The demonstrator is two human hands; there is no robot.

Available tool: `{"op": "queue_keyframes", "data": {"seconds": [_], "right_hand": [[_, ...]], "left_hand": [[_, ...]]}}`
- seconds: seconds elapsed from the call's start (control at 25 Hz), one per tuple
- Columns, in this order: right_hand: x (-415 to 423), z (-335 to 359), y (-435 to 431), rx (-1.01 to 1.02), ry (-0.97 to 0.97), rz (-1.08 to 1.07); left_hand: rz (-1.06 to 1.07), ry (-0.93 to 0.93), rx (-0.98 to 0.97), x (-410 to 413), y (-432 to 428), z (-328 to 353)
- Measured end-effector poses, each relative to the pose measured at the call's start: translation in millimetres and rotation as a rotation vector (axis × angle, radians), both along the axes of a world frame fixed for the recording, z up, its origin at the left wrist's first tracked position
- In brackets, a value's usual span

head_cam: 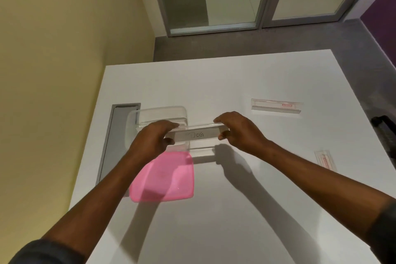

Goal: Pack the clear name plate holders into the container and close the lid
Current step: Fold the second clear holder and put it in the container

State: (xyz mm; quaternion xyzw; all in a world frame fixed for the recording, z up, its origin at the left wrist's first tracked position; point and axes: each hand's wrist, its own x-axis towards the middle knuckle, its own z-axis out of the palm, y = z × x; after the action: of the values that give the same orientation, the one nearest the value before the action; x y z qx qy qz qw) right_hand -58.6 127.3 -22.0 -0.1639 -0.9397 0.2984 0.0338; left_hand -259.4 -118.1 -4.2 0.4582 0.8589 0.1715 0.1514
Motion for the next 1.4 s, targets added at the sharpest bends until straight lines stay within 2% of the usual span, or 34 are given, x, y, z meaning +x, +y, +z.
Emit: {"op": "queue_keyframes", "data": {"seconds": [0.24,0.52,0.72,1.04,1.4], "right_hand": [[-74,1,-50,0.018,-0.015,0.092],[-134,-22,-73,0.179,-0.164,0.264],[-150,-41,-80,0.373,-0.241,0.395],[-176,-54,-92,0.544,-0.458,0.556],[-187,-69,-99,0.536,-0.505,0.58]], "left_hand": [[0.039,0.094,-0.13,-53,-44,5],[-0.021,0.145,-0.274,-94,-61,-15],[-0.069,0.192,-0.309,-99,-57,-38],[-0.078,0.106,-0.42,-104,-53,-69],[-0.101,0.116,-0.45,-112,-49,-88]]}}
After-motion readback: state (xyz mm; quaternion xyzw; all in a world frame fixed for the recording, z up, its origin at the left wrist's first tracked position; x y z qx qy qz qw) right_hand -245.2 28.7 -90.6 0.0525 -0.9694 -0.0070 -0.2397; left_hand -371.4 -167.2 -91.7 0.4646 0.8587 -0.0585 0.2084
